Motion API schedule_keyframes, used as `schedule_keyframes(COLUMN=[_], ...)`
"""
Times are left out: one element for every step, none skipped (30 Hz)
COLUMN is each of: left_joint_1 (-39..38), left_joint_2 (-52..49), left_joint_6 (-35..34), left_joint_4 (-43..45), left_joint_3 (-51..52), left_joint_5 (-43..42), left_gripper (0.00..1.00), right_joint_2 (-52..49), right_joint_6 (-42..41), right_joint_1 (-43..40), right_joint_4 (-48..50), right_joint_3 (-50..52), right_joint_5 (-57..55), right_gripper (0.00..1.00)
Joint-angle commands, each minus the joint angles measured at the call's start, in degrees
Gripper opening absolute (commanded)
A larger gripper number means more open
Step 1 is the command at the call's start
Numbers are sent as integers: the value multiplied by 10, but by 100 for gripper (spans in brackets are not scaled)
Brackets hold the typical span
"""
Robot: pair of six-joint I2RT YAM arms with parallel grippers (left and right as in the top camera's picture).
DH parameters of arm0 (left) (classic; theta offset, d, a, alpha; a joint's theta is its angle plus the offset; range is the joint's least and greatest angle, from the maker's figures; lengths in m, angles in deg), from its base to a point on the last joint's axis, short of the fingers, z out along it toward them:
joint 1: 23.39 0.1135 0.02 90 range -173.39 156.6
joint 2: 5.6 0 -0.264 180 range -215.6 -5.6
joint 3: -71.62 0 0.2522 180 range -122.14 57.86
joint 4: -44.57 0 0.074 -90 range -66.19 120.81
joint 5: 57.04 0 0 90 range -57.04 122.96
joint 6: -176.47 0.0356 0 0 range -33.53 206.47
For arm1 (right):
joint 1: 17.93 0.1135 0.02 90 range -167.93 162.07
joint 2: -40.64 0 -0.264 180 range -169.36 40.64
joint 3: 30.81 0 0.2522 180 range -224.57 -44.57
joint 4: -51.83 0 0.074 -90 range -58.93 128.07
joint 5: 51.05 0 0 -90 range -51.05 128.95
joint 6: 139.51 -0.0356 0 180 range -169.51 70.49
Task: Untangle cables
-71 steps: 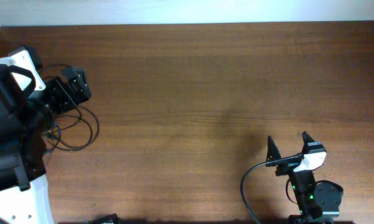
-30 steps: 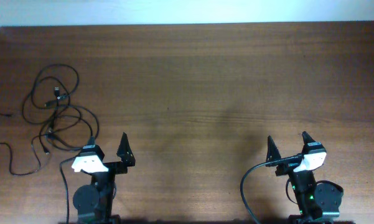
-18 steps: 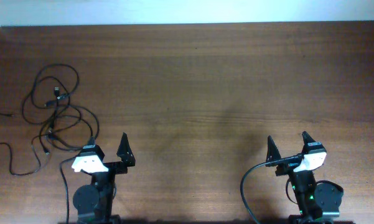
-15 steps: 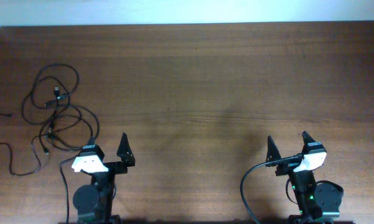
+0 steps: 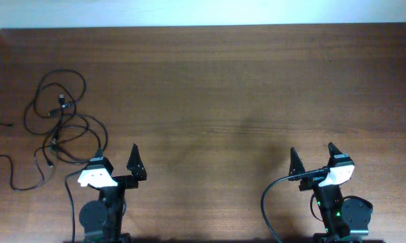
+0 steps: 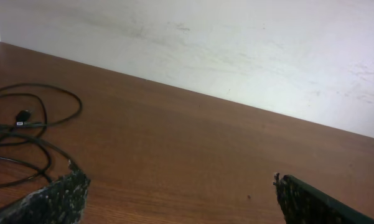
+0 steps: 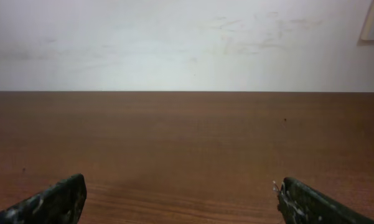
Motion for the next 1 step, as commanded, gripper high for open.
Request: schedule_keyframes(left_joint_1=[-2], left_joint_2=[-2], left_joint_6=[-1], left_joint_4=[-4], left_joint_3=[1], left_joint_5=[4], left_gripper=[99], right_joint_2=[4], right_joint_6=[4], right_joint_1=[-3], right_joint_4=[-1], right_joint_3=[5], right_joint_5=[7], right_gripper=[99])
